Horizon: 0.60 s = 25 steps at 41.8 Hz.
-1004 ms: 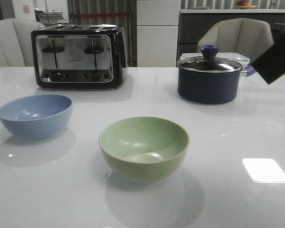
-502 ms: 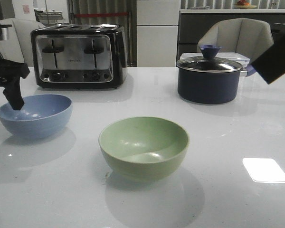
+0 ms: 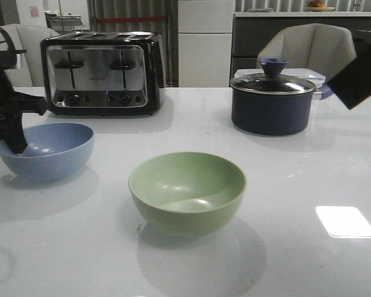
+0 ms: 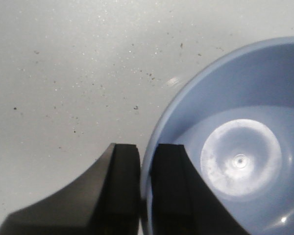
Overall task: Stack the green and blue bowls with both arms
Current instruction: 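Grasp the rim of the light blue bowl with the left gripper, then lift the blue bowl and lower it into the green bowl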
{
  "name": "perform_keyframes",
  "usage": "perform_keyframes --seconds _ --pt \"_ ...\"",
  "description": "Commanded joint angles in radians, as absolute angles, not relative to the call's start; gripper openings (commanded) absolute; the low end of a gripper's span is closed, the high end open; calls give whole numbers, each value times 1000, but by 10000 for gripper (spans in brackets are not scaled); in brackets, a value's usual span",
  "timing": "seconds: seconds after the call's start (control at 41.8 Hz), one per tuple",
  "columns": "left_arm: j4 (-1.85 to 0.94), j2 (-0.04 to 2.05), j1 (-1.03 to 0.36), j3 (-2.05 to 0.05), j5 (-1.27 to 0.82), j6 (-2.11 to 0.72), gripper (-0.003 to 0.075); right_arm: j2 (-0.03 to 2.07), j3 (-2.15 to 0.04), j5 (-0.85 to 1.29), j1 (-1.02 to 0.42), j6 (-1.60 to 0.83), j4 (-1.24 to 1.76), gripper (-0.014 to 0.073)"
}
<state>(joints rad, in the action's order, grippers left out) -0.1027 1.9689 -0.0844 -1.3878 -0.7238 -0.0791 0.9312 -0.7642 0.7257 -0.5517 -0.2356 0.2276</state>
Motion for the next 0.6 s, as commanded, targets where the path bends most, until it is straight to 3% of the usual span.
perform_keyframes --seconds 0.0,0.215,0.574 --pt "-113 1905 -83 -1418 -707 -74 93 915 -790 670 -551 -246 229 456" --pt "-141 1814 -85 -1418 -763 -91 93 915 -790 670 -551 -246 229 456" --pt "-425 1571 -129 -1418 -859 -284 93 915 -790 670 -551 -246 229 456"
